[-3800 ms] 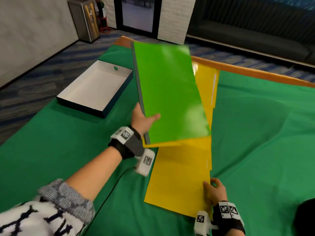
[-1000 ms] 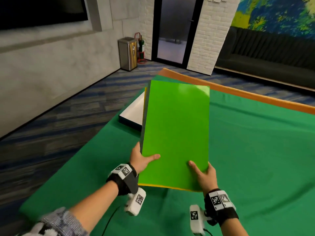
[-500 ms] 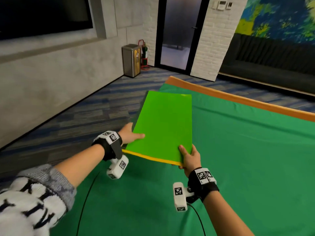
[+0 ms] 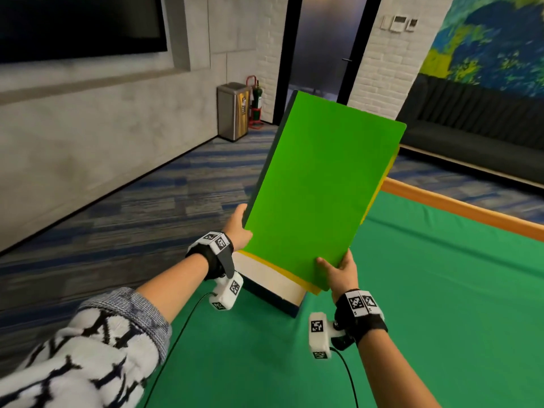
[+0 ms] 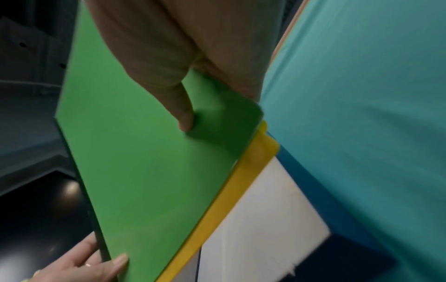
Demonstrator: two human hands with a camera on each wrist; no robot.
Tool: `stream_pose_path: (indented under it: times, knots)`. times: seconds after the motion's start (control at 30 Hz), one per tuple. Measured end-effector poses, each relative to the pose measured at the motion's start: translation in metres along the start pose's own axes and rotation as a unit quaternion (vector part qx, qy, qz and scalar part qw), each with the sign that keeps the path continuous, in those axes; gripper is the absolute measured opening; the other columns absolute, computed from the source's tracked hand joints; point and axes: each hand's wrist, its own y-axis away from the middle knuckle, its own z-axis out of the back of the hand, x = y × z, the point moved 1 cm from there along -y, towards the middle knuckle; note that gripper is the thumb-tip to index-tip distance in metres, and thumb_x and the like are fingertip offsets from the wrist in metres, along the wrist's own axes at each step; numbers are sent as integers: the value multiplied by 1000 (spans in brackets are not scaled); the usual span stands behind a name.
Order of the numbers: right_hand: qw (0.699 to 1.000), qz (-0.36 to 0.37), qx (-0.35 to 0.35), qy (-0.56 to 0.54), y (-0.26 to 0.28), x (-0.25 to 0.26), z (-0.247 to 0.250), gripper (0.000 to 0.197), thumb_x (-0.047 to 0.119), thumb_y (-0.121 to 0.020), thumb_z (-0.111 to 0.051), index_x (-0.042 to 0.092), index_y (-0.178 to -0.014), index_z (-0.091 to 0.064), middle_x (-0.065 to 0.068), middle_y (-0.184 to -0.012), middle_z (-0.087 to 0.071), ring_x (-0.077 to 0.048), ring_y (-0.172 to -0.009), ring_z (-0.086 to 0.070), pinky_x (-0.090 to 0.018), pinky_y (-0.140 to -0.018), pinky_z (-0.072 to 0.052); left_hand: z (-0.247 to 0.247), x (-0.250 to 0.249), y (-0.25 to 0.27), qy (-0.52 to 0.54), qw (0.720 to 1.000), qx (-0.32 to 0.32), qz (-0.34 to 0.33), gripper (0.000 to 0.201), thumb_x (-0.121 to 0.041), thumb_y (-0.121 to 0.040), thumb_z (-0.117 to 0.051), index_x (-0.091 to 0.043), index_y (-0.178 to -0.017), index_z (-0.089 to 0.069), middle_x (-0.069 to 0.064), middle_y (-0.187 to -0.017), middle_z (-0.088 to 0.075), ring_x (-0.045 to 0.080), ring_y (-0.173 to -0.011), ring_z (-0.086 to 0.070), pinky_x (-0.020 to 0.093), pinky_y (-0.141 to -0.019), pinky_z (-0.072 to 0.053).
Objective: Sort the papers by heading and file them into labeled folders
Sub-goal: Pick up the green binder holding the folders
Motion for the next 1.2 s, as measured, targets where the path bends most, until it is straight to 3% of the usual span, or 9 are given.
stream_pose_path:
  times: [0.17,0.33,0.5,0.67,0.8,0.87,1.0,1.1,1.2]
  knots:
    - [1000,-14,18,-10,-25,-16,-18,60,-8,-82,-61,8,-136,-39,-4,-121,-54,-22,-107,-55,-39,-93,-47,0,22,-36,26,1000,6,-17,66,10,-81,-57,-12,-139,-33,8,-142,-40,25,-133,-37,30,-98,-36]
    - [996,-54,54,53,-39,-41,-23,60,-6,-87,-57,9,-140,-34,-3,-126,-51,-24,-116,-52,-46,-102,-42,-10,58,-43,17,999,16,45,77,15,-79,-57,-10,-144,-25,11,-149,-30,27,-139,-27,31,-106,-29]
    - [982,-63,72,165,-50,-63,-14,38,-7,-79,-67,11,-109,-52,-16,-119,-62,-26,-99,-62,-48,-92,-50,-29,91,-30,-63,991,31,118,81,10,-79,-56,-12,-147,-19,12,-151,-26,30,-135,-32,35,-102,-38]
    - [990,-88,11,113,-51,-69,-17,40,-10,-77,-63,9,-107,-46,-21,-117,-60,-28,-91,-61,-42,-81,-53,-36,80,-37,-75,992,33,101,78,8,-77,-51,-17,-145,-23,9,-147,-35,31,-127,-43,39,-99,-44]
    - [992,-121,-11,28,-53,-58,-25,85,31,-76,-75,15,-143,-26,-10,-148,-32,-29,-133,-38,-46,-107,-35,-30,66,-41,-87,990,56,93,87,11,-80,-48,-20,-149,-6,6,-156,-14,30,-135,-33,33,-94,-43]
    - [993,-118,-18,-14,-60,-50,-26,72,24,-86,-66,17,-145,-26,-8,-152,-26,-27,-138,-29,-44,-111,-28,-25,60,-38,-90,991,64,79,90,12,-81,-47,-24,-149,-1,5,-156,-9,30,-136,-32,32,-91,-44]
    - [995,-50,-18,-86,-65,-27,-26,24,4,-84,-58,22,-100,-60,-5,-110,-64,-28,-107,-55,-41,-94,-43,-11,44,-41,-33,998,36,45,90,13,-80,-49,-22,-149,-3,7,-156,-11,27,-140,-23,25,-95,-33]
    - [994,-18,-5,-109,-64,-17,-32,44,10,-78,-65,11,-121,-55,-5,-118,-63,-20,-108,-59,-38,-93,-46,0,23,-50,41,999,-5,1,92,6,-78,-63,-17,-148,-9,5,-154,-19,22,-141,-20,25,-106,-21]
    - [993,19,7,-118,-59,-10,-38,31,1,-83,-63,11,-112,-57,2,-98,-68,-9,-86,-65,-26,-77,-54,7,8,-53,111,994,-13,-5,88,-11,-81,-69,-18,-148,-12,2,-155,-14,17,-142,-14,33,-113,-15]
